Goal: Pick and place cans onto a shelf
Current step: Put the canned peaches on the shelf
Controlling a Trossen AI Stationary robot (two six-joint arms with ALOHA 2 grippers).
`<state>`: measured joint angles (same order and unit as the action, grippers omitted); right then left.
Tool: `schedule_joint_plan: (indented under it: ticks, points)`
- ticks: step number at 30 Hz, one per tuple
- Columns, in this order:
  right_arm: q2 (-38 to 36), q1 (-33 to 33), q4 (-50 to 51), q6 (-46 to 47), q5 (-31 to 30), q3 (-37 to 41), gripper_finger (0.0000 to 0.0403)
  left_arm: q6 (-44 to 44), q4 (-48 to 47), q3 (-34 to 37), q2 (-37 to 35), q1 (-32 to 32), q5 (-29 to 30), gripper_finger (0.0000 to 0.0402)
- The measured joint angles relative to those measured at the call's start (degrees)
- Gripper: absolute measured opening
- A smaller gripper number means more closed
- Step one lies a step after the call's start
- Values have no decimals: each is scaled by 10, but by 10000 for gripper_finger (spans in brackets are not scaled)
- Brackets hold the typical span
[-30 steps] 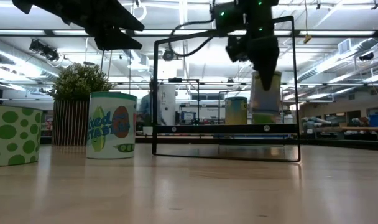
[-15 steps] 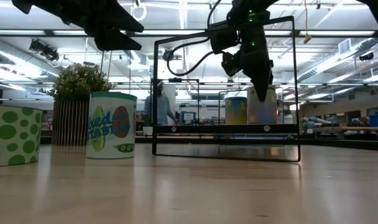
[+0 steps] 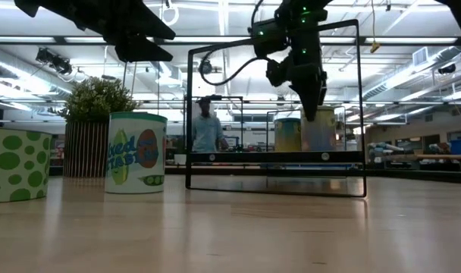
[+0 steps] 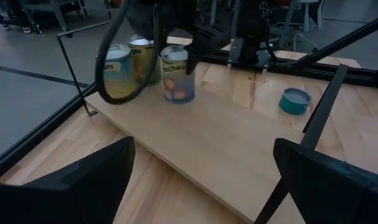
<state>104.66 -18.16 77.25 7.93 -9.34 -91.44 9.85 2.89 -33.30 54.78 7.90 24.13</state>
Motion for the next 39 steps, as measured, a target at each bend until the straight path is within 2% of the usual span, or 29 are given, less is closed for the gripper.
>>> schedule_joint_plan:
  ticks: [4,11,15,18,24,30,39]
  points:
    - [0,6,-32,-30,-16,-9,375,0,-3,0,0,0,0,389]
    - [-22,35,-31,-58,-24,-36,375,0,-8,0,0,0,0,389]
    - [-42,72,-62,-91,-110,-20,375,0,-9,0,0,0,0,389]
    - [-43,101,-78,-110,-136,-1,375,3,-7,0,0,0,0,389]
    - [-44,143,-100,-120,-229,64,375,4,-8,0,0,0,0,389]
    - [-44,134,-99,-103,-244,103,375,5,-7,0,0,0,0,389]
    - [-44,101,-96,-112,-259,107,361,5,-7,0,0,0,0,389]
